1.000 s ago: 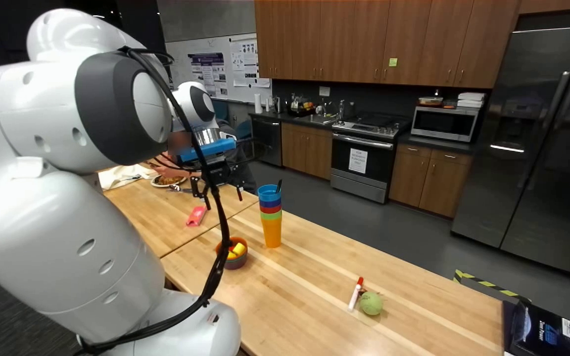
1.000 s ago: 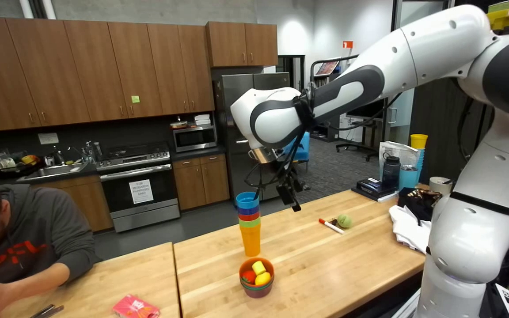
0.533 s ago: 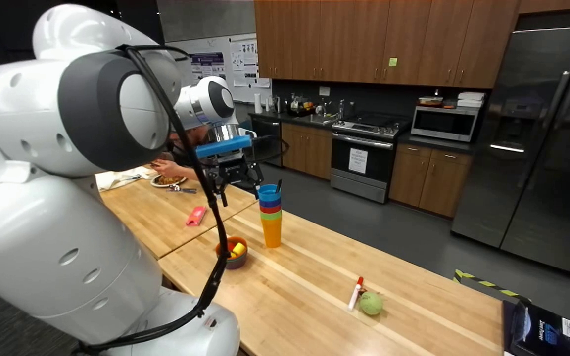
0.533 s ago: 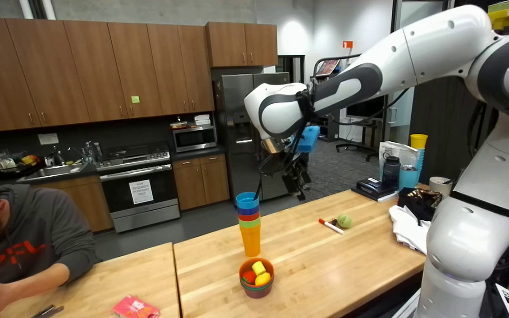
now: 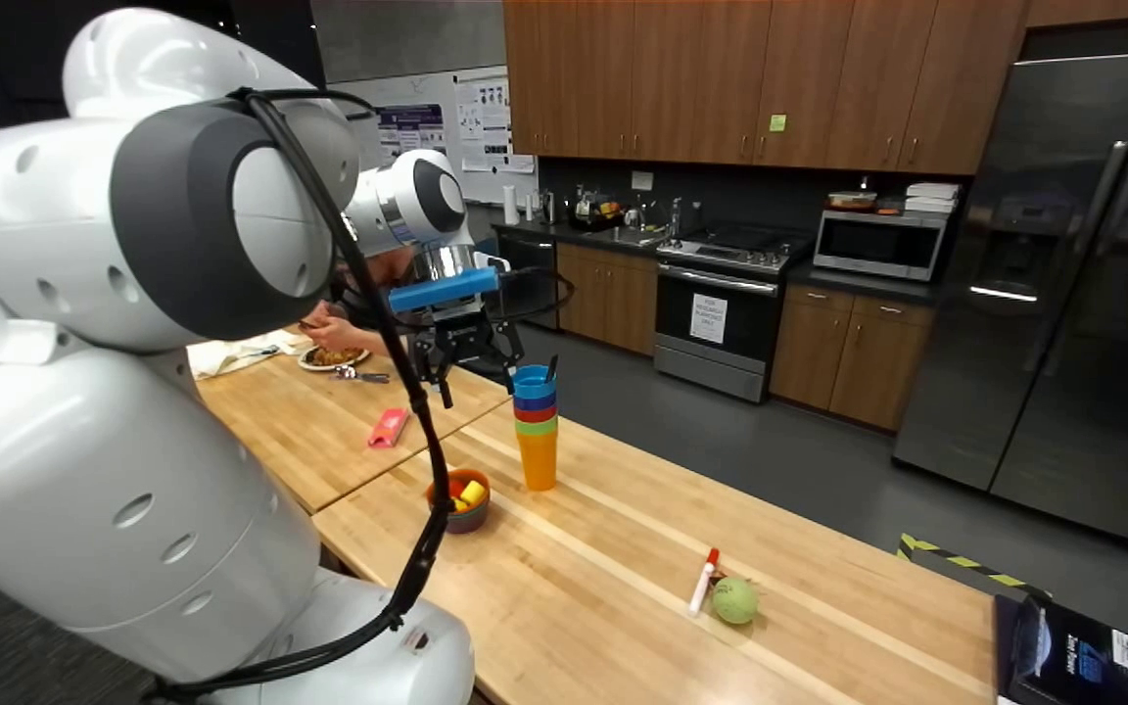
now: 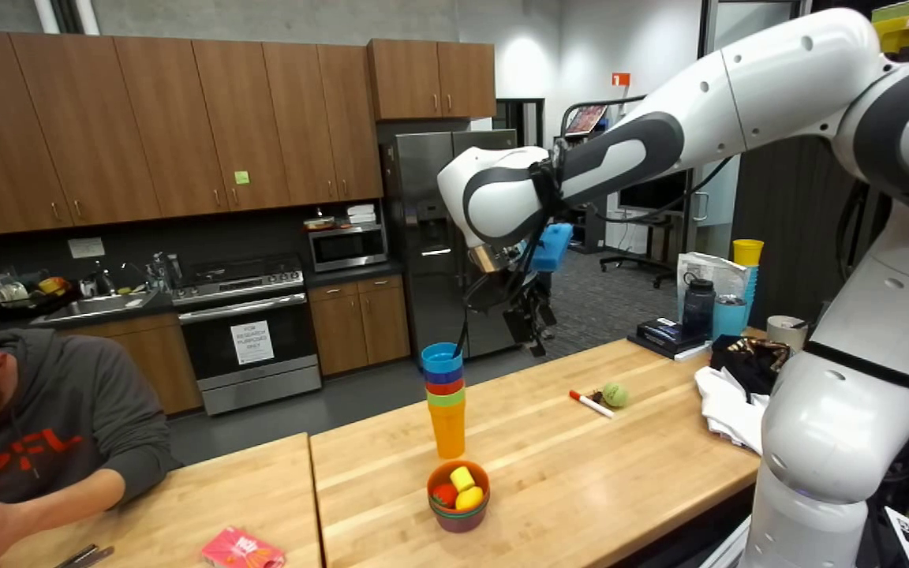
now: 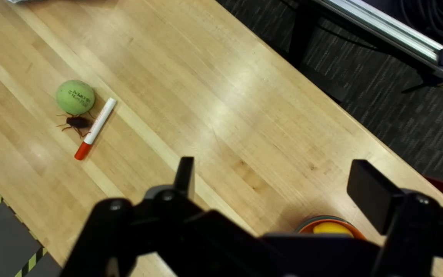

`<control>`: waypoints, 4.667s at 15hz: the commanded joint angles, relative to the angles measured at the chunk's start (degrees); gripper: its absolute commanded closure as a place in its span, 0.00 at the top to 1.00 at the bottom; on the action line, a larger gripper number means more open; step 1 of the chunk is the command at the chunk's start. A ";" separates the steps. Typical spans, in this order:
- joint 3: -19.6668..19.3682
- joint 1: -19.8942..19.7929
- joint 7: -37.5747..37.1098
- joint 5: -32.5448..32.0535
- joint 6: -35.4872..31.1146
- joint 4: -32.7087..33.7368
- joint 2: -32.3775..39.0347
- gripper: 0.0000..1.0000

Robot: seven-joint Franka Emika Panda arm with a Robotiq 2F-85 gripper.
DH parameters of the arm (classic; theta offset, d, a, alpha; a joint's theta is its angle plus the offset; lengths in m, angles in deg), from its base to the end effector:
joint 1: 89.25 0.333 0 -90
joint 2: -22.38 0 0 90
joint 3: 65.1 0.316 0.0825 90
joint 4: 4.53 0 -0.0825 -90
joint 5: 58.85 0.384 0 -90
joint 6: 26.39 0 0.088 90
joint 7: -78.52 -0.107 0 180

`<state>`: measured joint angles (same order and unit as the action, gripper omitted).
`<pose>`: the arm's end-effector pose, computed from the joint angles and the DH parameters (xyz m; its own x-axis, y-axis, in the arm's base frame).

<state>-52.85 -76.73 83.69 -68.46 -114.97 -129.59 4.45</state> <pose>0.3894 0.1665 0.4948 0.8297 0.4413 -0.3420 0.5216 -0.8310 0.1932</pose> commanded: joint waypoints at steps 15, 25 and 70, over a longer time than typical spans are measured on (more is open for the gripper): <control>-0.06 0.10 -0.08 -0.01 0.11 0.11 -0.10 1.00; -0.06 0.10 -0.09 -0.01 0.11 0.11 -0.16 1.00; -14.10 -14.30 -0.56 -10.53 0.98 8.83 5.69 1.00</control>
<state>-66.93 -91.07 83.13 -79.00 -114.14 -120.89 10.09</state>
